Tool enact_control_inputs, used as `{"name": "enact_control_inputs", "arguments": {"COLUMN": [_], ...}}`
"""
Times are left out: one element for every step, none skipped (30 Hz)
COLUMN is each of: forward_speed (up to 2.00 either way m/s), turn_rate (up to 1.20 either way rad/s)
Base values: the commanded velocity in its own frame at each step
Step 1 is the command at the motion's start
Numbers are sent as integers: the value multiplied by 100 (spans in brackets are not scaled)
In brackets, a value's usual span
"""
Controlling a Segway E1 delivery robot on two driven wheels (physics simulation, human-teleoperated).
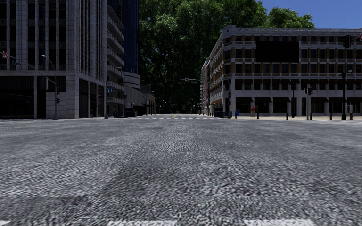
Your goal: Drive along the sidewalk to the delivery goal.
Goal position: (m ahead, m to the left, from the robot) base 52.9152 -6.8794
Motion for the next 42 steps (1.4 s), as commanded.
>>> {"name": "enact_control_inputs", "arguments": {"forward_speed": [0,0,0,0,0,0,0,0,0,0,0,0,0,0,0,0,0,0,0,0,0,0,0,0,0,0,0,0,0,0,0,0,1,1,1,1,1,0,0,0,0,0], "turn_rate": [0,0,0,0,0,0,0,0,0,0,0,0,0,0,0,0,0,0,0,0,0,0,0,0,0,0,0,0,0,0,0,0,0,-29,-29,-49,-65,-82,-100,-120,-120,-120]}}
